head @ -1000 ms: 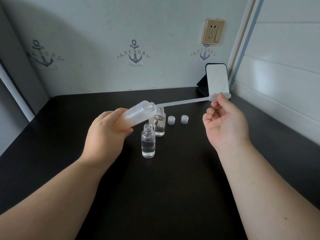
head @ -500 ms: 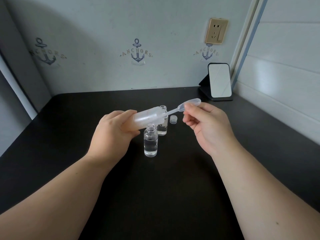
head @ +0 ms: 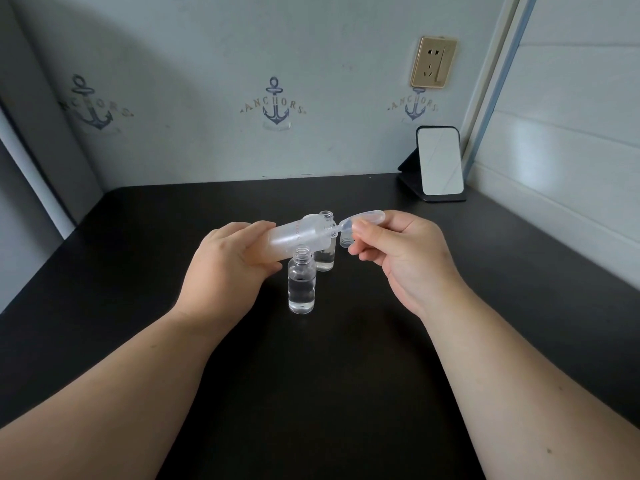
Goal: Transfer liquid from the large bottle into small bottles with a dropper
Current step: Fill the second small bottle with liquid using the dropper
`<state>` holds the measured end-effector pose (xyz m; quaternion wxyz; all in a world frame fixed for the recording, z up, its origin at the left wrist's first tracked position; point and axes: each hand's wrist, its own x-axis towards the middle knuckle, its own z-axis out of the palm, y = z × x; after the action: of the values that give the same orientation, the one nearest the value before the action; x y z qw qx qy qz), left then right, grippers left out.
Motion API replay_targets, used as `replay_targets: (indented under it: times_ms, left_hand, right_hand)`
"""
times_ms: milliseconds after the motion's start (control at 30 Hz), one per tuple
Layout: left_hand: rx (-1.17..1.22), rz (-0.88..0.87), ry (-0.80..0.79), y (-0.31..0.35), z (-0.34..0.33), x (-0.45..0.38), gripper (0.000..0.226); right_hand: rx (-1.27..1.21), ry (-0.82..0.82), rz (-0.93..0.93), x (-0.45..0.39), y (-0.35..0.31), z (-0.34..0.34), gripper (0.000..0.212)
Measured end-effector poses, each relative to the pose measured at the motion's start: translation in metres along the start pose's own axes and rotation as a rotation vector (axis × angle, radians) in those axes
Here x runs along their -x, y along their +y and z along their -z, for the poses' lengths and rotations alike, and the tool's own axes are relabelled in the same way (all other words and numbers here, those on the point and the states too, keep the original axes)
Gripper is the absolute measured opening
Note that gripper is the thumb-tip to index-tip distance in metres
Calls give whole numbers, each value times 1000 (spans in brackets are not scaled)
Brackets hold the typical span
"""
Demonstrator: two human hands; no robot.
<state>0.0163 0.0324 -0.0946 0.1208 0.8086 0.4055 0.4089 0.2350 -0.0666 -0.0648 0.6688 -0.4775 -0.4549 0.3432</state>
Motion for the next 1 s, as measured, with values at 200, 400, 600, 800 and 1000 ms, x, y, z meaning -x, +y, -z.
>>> replay_targets:
  times_ms: [200, 400, 600, 800, 1000]
  left_hand:
    - [0, 3, 4, 0, 0, 0, 52]
    - [-5, 20, 9, -1, -1, -1, 54]
    - [-22, 43, 33, -2, 0, -1, 54]
    - [-16, 53, 66, -4, 0, -1, 54]
    - [-7, 111, 79, -4, 2, -1, 52]
  right_hand:
    - [-30, 13, -19, 0, 1, 2, 11]
    - [-72, 46, -28, -2, -1, 4, 8]
    - [-131, 83, -30, -4, -2, 8, 10]
    - [-306, 158, -62, -9, -3, 16, 7]
    - [-508, 265, -80, -10, -6, 26, 10]
